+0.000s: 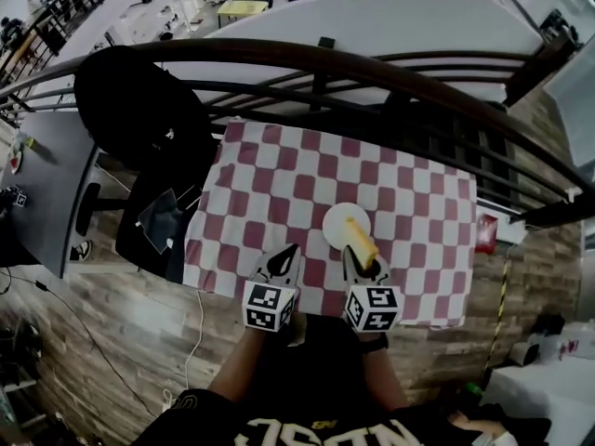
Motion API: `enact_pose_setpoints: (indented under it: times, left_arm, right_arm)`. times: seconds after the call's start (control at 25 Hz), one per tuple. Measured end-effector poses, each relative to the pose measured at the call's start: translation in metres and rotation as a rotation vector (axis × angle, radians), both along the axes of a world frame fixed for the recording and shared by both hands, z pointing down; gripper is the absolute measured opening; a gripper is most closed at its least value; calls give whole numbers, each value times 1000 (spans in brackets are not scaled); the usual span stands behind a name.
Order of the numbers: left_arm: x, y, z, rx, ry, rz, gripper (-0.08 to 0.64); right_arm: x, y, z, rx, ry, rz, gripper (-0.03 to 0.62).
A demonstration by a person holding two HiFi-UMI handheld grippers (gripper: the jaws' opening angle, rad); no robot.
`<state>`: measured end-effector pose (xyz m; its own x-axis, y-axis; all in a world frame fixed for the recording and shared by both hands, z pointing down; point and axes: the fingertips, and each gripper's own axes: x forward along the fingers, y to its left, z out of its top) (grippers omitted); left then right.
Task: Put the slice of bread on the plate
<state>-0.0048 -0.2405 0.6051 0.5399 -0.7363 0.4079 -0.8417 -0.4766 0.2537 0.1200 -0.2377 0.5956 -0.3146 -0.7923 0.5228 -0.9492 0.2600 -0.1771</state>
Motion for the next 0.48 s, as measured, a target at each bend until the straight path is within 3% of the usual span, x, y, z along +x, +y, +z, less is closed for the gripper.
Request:
enact_pose_setpoints:
  times: [0.28, 0.48]
  left_arm:
    - [3, -20, 37, -99, -30, 11, 18]
    - [12, -28, 58, -158, -49, 14, 18]
  right_arm:
    - [-3, -9, 60, -220, -48, -37, 100]
    - [-1, -22, 93, -314, -87, -59, 100]
